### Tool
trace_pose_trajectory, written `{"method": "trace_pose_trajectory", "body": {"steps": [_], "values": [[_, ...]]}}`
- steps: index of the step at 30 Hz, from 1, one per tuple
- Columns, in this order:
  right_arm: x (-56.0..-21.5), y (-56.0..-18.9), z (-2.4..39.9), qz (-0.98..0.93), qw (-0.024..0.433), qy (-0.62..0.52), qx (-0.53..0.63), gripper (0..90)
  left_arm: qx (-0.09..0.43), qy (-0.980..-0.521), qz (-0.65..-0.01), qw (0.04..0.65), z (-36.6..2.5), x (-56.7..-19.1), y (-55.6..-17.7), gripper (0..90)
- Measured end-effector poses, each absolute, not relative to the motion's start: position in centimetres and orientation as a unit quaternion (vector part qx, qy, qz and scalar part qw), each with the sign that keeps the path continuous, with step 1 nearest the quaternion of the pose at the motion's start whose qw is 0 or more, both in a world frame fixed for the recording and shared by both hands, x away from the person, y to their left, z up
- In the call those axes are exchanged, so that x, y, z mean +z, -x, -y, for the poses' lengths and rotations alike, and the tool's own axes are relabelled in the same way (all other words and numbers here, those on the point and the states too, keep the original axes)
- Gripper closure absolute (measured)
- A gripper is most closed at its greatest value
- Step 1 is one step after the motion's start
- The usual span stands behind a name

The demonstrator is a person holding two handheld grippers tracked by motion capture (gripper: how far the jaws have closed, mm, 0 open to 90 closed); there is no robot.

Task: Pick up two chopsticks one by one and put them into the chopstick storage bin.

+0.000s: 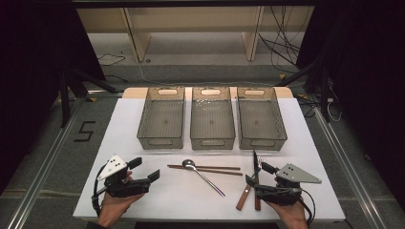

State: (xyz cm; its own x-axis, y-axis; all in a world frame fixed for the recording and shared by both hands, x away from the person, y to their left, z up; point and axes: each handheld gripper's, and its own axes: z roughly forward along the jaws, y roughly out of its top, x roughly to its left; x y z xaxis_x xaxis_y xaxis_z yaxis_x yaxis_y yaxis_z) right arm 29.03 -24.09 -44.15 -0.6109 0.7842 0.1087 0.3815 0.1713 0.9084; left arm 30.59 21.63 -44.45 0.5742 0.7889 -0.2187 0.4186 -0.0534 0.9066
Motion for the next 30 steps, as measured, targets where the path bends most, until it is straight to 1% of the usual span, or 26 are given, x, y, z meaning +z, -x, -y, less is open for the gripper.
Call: {"method": "trace_pose_trajectory", "body": {"steps": [7, 19, 30], "values": [[-43.9, -29.1, 23.9, -0.744, 0.193, -0.395, 0.503, 26.6, 0.173, -0.705, -0.428, 0.538, -21.6, -44.5, -30.6, 12.0], [-42.4, -29.7, 22.6, -0.774, 0.189, -0.386, 0.466, 26.9, 0.173, -0.706, -0.429, 0.537, -21.7, -44.5, -30.6, 11.9], [-41.6, -30.7, 20.9, -0.804, 0.168, -0.373, 0.431, 29.3, 0.173, -0.706, -0.429, 0.537, -21.7, -44.5, -30.7, 11.9]]}}
